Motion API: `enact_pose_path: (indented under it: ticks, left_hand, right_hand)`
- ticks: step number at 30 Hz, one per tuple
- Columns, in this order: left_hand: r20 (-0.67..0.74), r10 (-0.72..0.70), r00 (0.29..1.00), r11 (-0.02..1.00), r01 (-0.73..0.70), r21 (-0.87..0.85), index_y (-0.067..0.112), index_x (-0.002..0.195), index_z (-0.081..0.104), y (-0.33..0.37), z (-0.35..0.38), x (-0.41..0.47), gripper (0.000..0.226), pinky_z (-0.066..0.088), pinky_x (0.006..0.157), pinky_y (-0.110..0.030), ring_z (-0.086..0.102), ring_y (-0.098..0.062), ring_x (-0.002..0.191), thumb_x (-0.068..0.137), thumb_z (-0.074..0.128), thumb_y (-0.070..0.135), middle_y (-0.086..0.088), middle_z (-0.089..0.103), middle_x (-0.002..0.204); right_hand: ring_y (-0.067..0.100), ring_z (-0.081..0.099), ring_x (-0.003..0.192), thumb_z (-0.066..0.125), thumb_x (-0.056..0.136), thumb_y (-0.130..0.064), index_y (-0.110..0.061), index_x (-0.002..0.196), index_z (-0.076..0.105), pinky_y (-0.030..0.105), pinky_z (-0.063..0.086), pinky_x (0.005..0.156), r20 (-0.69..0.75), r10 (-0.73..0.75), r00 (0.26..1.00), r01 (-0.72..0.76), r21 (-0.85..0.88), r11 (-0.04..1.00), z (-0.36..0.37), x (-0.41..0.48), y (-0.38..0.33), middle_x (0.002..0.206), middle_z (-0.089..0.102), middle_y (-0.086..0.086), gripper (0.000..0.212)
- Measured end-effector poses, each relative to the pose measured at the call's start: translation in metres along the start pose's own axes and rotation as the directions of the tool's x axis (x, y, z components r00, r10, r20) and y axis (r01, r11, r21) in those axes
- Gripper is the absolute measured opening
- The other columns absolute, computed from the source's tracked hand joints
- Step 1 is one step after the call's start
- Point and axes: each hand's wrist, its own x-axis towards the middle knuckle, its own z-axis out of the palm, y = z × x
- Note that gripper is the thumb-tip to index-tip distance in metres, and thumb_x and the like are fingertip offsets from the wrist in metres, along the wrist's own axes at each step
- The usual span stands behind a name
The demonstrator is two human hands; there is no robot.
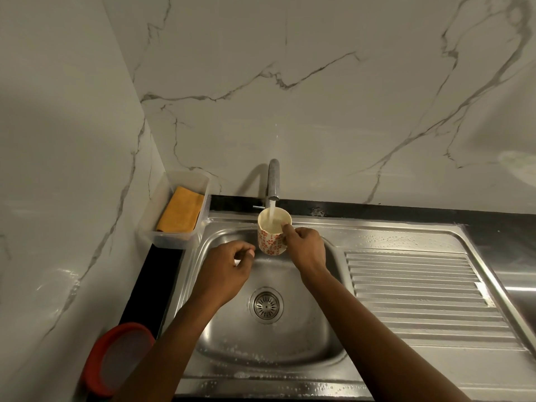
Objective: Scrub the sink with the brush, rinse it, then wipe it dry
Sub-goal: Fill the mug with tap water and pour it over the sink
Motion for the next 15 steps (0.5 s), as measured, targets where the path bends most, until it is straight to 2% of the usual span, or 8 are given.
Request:
enact_pose_path:
  ticks: [8,15]
  left_hand:
    - [0.003,0.001,1.0,1.0,-0.002,0.011,0.027,0.106,0.078,0.0019,0.0007,0.0008,0.014,0.053,0.085,-0.016,0.068,0.003,0.095,0.099,0.065,0.027,0.017,0.075,0.1]
    - [0.003,-0.005,1.0,1.0,0.005,0.009,0.025,0.108,0.077,0.0001,0.0012,-0.0007,0.015,0.055,0.086,-0.019,0.069,0.001,0.097,0.1,0.065,0.028,0.015,0.075,0.102]
  right_hand:
    - [0.01,0.07,0.079,0.056,0.101,-0.053,-0.017,0.094,0.077,0.023,0.047,0.063,0.009,-0.009,1.0,0.009,-0.012,1.0,-0.0013,0.0023,-0.0001,0.09,0.077,-0.002,0.043]
    - [0.01,0.069,0.076,0.055,0.102,-0.053,-0.019,0.088,0.075,0.023,0.047,0.063,0.004,-0.014,1.0,0.015,-0.021,1.0,-0.002,0.0013,-0.0034,0.087,0.076,-0.002,0.042]
